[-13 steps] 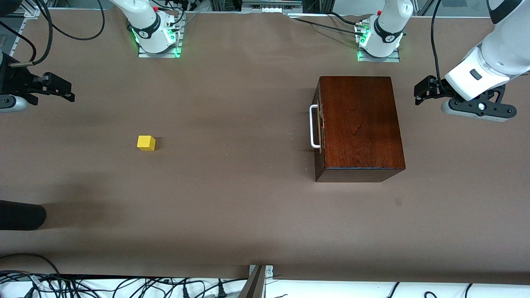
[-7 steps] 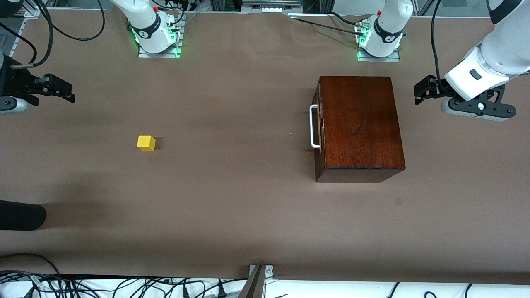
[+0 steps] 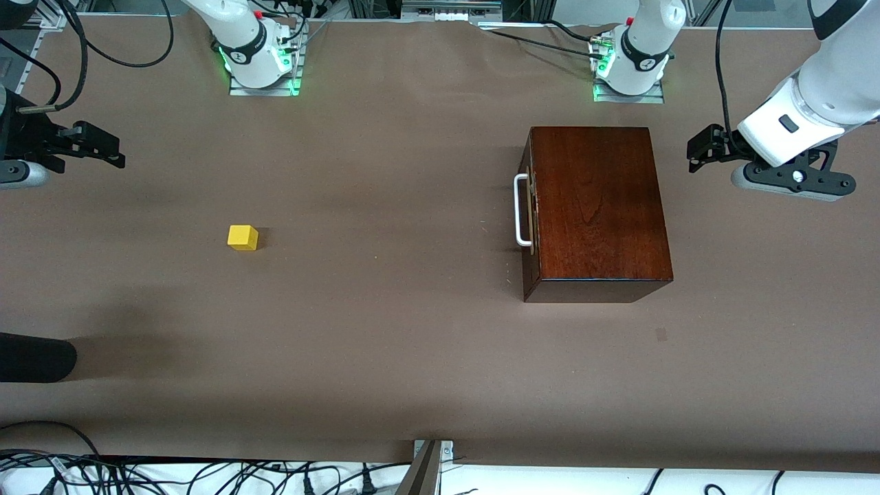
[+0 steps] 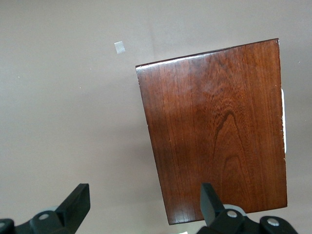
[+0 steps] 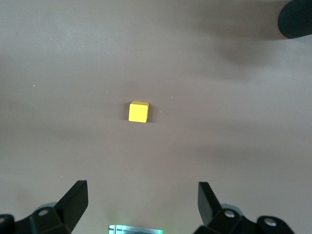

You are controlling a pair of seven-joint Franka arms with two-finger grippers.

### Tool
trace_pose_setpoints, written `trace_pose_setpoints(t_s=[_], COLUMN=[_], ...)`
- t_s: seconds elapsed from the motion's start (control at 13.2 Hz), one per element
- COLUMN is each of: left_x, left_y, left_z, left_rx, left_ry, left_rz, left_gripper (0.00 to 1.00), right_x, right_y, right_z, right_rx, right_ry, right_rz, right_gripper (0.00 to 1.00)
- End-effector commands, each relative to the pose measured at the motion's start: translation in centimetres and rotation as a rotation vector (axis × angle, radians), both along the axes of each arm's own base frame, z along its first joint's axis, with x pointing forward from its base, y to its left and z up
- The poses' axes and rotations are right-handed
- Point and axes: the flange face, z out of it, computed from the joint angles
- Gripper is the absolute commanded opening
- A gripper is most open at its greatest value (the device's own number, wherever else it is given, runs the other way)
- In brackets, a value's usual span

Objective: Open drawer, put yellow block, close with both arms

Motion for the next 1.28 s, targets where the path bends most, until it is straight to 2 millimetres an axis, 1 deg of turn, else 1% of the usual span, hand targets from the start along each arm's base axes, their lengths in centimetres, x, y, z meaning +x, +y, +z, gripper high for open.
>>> trace_pose_setpoints(t_s=[0.0,0.15,0.23,0.38,0.53,0.68,0.76,0.83,0.91,0.98,1.06,1.21], left_x=[0.4,0.2,-0.2,-0.3,-0.5,-0.7,-0.7,-0.6,0.0,0.7,0.4,-0.1], left_y=[-0.2,-0.7,-1.6,-1.7,-1.8,-1.9,-2.1,-3.1,-5.4,-7.6,-10.9,-17.1], left_z=[0.6,0.2,0.0,-0.1,-0.2,-0.5,-1.2,-2.0,-2.8,-3.6,-4.3,-7.9], left_rx=[0.006,0.01,0.013,0.013,0.009,0.013,0.01,0.006,0.0,-0.004,0.005,0.028], left_ry=[0.009,0.035,0.056,0.07,0.078,0.102,0.123,0.136,0.121,0.085,0.064,0.077], left_rz=[-0.001,-0.009,-0.024,-0.026,-0.027,-0.028,-0.048,-0.052,-0.076,-0.05,-0.017,0.062], left_gripper=[1.0,1.0,1.0,1.0,1.0,1.0,1.0,1.0,1.0,1.0,1.0,1.0], right_x=[-0.3,-0.3,-0.3,-0.3,-0.1,-0.1,-0.1,-0.1,-0.1,-0.1,-0.1,-0.1], right_y=[-0.2,-0.1,-0.2,-0.3,-1.3,-1.5,-1.5,-1.5,-1.5,-1.5,-1.5,-1.5], right_z=[0.3,0.5,0.4,0.4,0.3,0.1,0.1,0.1,0.1,0.1,0.1,0.1], right_rx=[0.02,0.018,0.018,0.018,0.015,0.017,0.017,0.015,0.014,0.014,0.014,0.011], right_ry=[0.006,0.0,0.003,0.003,-0.003,0.003,0.0,0.002,0.002,0.002,0.002,0.002], right_rz=[-0.007,-0.003,-0.005,-0.007,-0.023,-0.025,-0.025,-0.025,-0.025,-0.025,-0.025,-0.025], right_gripper=[1.0,1.0,1.0,1.0,1.0,1.0,1.0,1.0,1.0,1.0,1.0,1.0])
